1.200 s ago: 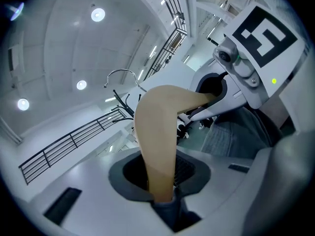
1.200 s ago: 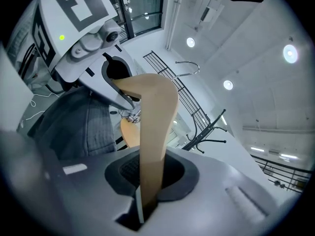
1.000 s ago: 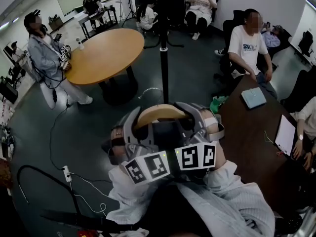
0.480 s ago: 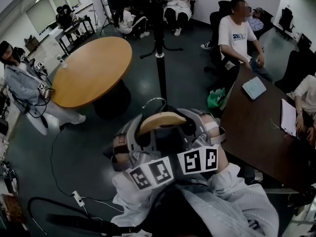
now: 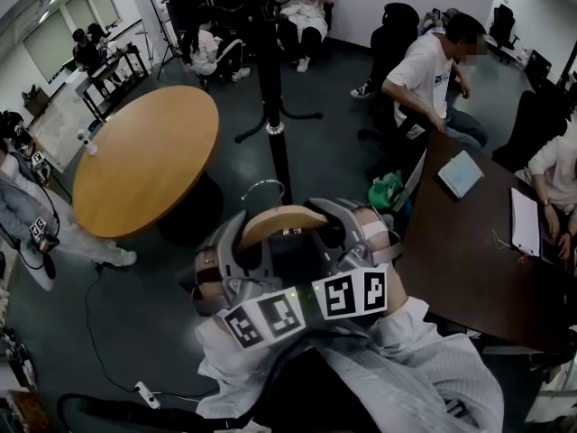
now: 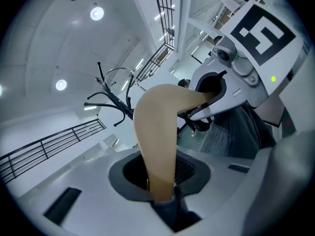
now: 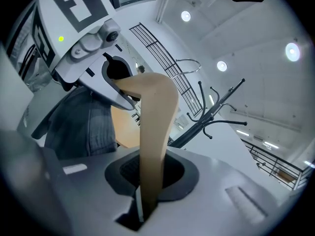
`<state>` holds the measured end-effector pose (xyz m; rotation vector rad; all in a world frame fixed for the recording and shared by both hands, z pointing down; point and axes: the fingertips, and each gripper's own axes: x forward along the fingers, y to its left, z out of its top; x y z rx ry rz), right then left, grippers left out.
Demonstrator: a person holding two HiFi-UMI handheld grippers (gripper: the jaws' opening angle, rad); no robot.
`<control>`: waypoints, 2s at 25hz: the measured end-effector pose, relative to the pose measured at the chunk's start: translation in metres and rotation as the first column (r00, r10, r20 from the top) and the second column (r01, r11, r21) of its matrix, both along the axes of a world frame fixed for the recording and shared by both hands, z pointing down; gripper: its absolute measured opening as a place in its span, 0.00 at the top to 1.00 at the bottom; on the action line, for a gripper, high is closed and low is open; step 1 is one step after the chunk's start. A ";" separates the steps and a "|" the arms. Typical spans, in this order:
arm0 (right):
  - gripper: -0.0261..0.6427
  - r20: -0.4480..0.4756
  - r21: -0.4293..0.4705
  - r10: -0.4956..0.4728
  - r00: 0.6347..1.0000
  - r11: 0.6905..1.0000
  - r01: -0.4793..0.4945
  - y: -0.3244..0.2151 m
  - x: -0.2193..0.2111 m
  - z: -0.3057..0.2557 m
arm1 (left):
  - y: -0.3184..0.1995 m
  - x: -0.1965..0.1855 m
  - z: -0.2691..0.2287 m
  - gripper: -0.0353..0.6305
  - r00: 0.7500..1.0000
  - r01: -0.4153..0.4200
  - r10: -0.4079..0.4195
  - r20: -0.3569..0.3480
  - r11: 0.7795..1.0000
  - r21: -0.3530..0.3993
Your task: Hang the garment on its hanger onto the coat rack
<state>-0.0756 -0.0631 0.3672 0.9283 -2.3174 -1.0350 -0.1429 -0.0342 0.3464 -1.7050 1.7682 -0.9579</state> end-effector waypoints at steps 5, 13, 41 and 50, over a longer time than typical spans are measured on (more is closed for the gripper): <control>0.92 0.004 0.033 0.037 0.999 0.999 -0.037 -0.082 0.001 -0.024 | -0.084 0.000 -0.021 0.82 0.999 -0.034 0.034 0.008 0.999 -0.004; 0.92 0.011 0.117 0.059 0.998 0.991 -0.060 -0.184 0.008 -0.062 | -0.187 0.007 -0.056 0.82 0.998 -0.056 0.055 0.012 0.997 0.055; 0.92 -0.004 0.046 0.146 0.989 0.988 -0.146 -0.322 -0.032 -0.084 | -0.330 -0.035 -0.078 0.82 0.985 -0.165 0.164 -0.058 0.986 -0.010; 0.92 -0.018 0.022 0.138 0.990 0.990 -0.138 -0.342 -0.047 -0.061 | -0.352 -0.048 -0.055 0.82 0.983 -0.172 0.170 -0.068 0.984 -0.034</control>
